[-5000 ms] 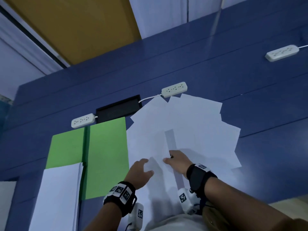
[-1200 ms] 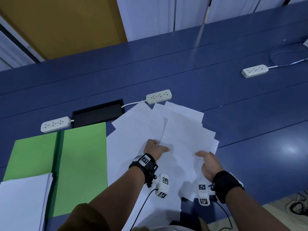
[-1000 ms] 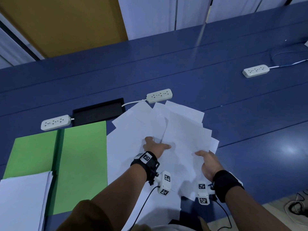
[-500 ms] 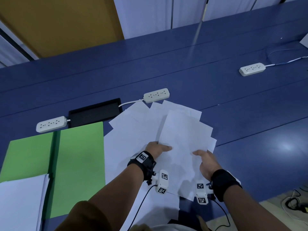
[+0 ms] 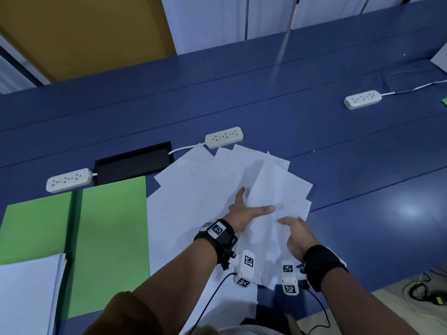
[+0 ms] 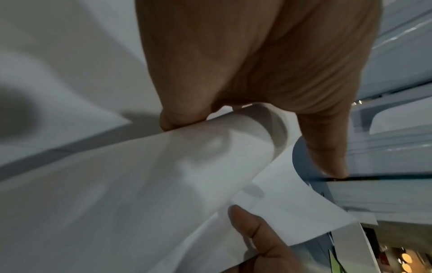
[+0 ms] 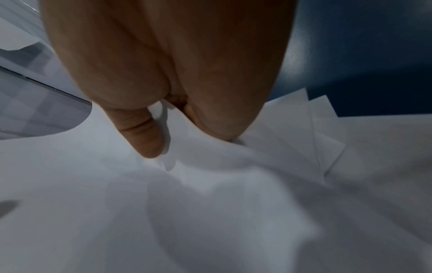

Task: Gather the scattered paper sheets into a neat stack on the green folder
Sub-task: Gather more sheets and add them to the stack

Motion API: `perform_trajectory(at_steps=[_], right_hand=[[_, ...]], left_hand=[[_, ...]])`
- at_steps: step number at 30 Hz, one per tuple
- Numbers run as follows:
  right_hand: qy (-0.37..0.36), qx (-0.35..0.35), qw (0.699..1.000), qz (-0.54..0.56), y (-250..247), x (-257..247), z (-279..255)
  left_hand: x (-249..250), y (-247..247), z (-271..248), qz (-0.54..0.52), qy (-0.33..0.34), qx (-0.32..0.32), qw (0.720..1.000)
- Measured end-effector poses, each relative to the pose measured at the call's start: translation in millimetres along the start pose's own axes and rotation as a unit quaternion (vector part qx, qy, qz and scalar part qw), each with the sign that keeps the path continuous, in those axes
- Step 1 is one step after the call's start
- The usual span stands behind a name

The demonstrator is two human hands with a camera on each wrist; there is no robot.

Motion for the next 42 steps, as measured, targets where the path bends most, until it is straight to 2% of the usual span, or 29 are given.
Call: perform_trajectory(at_steps=[5, 8, 11, 13, 15, 17, 19, 22, 23, 26, 30, 32, 33, 35, 37, 39, 40, 42], right_hand=[[-0.012, -0.022, 1.0, 0.006, -0.1, 4.2, 6.7], [-0.021, -0.032, 0.999, 0.015, 0.4, 2.2, 4.3], [-0.023, -0.031, 0.999, 0.017, -0.5, -0.1, 2.0], [-0.025, -0.032, 0.999, 0.019, -0.2, 0.8, 4.0], [-0.02, -0.022, 0.999, 0.017, -1.6, 2.3, 7.2], [-0.017, -0.018, 1.0, 0.012, -2.4, 3.6, 9.6], [-0.022, -0.031, 0.999, 0.013, -0.5, 3.3, 10.6], [-0.044, -0.029, 0.998, 0.042, -0.8, 0.2, 12.8], [-0.063, -0.03, 0.996, 0.051, -1.2, -2.5, 14.0], [-0.086, -0.054, 0.992, 0.073, 1.2, -10.8, 12.2], [-0.029, -0.135, 0.989, 0.05, 16.6, -15.9, -1.8], [-0.004, -0.184, 0.983, 0.03, 27.7, -17.9, -12.5], [0.003, -0.199, 0.98, 0.032, 31.4, -18.1, -15.7], [0.013, -0.199, 0.979, 0.036, 35.1, -16.4, -16.4], [0.011, -0.177, 0.983, 0.041, 33.5, -10.5, -9.9], [0.023, -0.155, 0.986, 0.055, 27.7, -0.4, 1.4], [0.036, -0.152, 0.985, 0.068, 25.3, 4.0, 4.7], [0.055, -0.158, 0.982, 0.09, 22.8, 10.1, 8.8]], left_hand=[[-0.4, 11.1, -26.1, -0.134, -0.069, -0.115, 0.982], [-10.9, 25.0, -34.7, -0.121, -0.077, -0.121, 0.982], [-16.8, 29.3, -32.2, -0.14, -0.077, -0.091, 0.983], [-9.9, 20.3, -32.8, -0.113, -0.029, -0.027, 0.993], [3.6, 7.7, -34.4, -0.047, 0.08, 0.037, 0.995], [17.3, -2.0, -42.6, 0.036, 0.17, 0.061, 0.983], [29.1, -7.8, -55.0, 0.134, 0.237, 0.052, 0.961], [33.4, -11.0, -76.6, 0.251, 0.311, -0.025, 0.916], [31.0, -14.9, -81.8, 0.253, 0.307, -0.053, 0.916], [15.9, -39.2, -88.1, 0.203, 0.234, -0.093, 0.946], [11.0, -74.0, -92.3, 0.068, 0.166, -0.137, 0.974], [10.1, -91.1, -89.5, 0.04, 0.135, -0.141, 0.98], [12.1, -99.6, -90.2, 0.028, 0.128, -0.133, 0.982], [13.6, -120.0, -83.7, -0.034, 0.059, -0.076, 0.995], [20.5, -138.5, -71.0, -0.062, 0.045, -0.041, 0.996], [27.2, -160.8, -43.6, 0.064, 0.091, 0.032, 0.993], [28.6, -174.3, -25.8, 0.156, 0.113, 0.101, 0.976], [31.5, -201.6, 5.1, 0.322, 0.125, 0.229, 0.91]])
Point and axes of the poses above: each hand's wrist, its own z-axis towards the middle knuckle, its own y-axis out of the palm, x = y × z, the point moved 4 cm from there along z, towards the middle knuckle, and after that the axes turned 9 degrees about x, right-handed, at the moved point
